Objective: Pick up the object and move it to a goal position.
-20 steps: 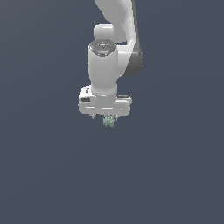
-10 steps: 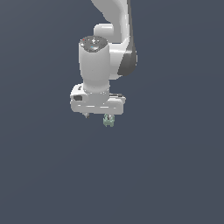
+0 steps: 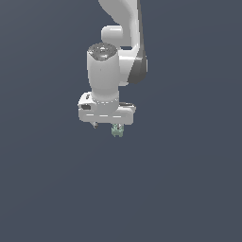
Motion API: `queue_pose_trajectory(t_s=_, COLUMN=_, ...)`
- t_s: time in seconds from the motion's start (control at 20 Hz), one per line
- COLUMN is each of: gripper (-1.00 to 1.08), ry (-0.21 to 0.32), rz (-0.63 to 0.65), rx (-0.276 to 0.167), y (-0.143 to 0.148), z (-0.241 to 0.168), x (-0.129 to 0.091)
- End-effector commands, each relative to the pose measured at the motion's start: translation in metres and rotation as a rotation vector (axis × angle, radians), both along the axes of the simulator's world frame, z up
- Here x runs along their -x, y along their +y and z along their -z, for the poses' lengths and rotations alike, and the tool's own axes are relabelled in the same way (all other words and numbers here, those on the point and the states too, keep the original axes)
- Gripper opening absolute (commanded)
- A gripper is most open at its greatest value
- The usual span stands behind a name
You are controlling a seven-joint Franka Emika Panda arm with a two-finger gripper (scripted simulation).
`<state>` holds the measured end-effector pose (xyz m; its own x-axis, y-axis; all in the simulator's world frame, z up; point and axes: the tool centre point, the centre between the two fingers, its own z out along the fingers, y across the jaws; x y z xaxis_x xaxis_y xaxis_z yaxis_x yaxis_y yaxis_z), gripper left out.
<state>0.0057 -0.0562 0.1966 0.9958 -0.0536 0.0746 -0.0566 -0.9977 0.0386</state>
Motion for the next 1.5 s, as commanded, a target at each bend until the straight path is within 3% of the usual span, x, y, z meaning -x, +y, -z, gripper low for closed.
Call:
queue_pose_trajectory(t_s=0.0, gripper=1.00, ry=0.006, rz=0.008, rx=-0.005, y=0.004, z=0.010, x=0.007)
queue_pose_trajectory(t_s=0.8, gripper=1.00, ry=0.063, rz=0.097, rx=-0.044, y=0.037, z=0.096, x=0.083)
queue_pose_trajectory(t_s=1.45, gripper=1.00, ry=0.070, rz=0.107, rx=-0.046, y=0.040, z=0.112, x=0.094)
